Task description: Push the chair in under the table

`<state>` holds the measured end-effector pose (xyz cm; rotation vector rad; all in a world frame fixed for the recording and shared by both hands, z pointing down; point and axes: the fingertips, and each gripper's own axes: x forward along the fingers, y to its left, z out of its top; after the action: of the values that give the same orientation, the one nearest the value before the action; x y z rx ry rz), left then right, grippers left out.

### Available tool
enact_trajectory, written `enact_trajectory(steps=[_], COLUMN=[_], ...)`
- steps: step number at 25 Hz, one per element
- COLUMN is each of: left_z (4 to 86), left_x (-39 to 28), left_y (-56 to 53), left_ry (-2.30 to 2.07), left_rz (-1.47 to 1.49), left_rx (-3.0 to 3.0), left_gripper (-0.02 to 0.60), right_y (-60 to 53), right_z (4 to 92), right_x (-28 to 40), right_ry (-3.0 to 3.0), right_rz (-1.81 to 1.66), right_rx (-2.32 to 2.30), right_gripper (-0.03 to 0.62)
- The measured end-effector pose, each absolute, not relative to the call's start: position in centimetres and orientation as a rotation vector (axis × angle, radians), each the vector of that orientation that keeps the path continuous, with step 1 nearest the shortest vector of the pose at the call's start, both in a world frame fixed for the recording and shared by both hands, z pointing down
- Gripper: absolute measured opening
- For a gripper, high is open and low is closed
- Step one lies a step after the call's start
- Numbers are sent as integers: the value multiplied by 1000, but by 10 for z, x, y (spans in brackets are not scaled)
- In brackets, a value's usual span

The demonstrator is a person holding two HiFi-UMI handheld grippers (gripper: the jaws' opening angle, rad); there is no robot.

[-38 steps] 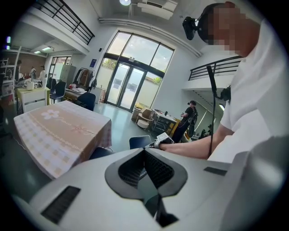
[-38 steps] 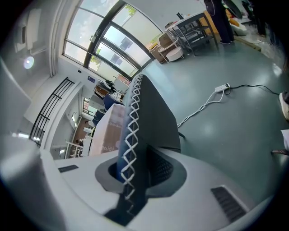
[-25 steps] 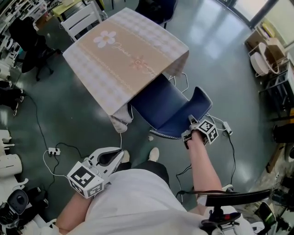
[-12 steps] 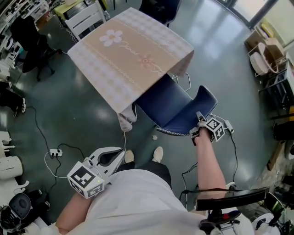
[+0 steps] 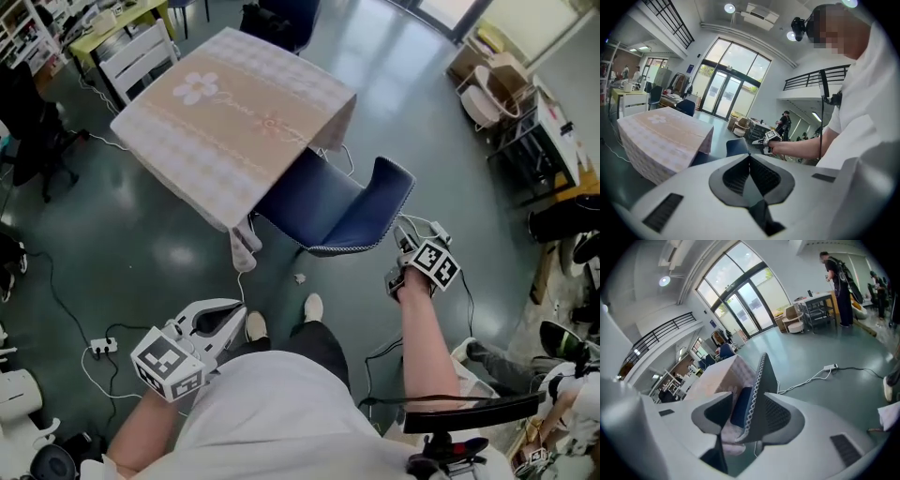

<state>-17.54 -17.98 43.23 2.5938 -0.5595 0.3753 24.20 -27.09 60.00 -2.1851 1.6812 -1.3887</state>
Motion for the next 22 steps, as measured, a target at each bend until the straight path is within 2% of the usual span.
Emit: enact_trajectory(steps=[2,7,15,22], left_z=[434,439,414,408], left_x=[-175,-160,-118,-81], left_y=[-172,-147,-88,1], left_ry=[-476,-322,-150,-159], left_rz=[377,392,371,419], left_rx=[2612,2647,2703,2774], left_gripper=[11,11,9,11], right_y=[-238,-166,-65,34], right_z=[579,534,498,466], right_x=[218,148,40,17], right_ry=[1772,2106,2692,2858], right_rz=[-1343,-1194,-991,-811], right_rx=[-2214,-2215,-2056,-1831], right_gripper=[190,27,12,12])
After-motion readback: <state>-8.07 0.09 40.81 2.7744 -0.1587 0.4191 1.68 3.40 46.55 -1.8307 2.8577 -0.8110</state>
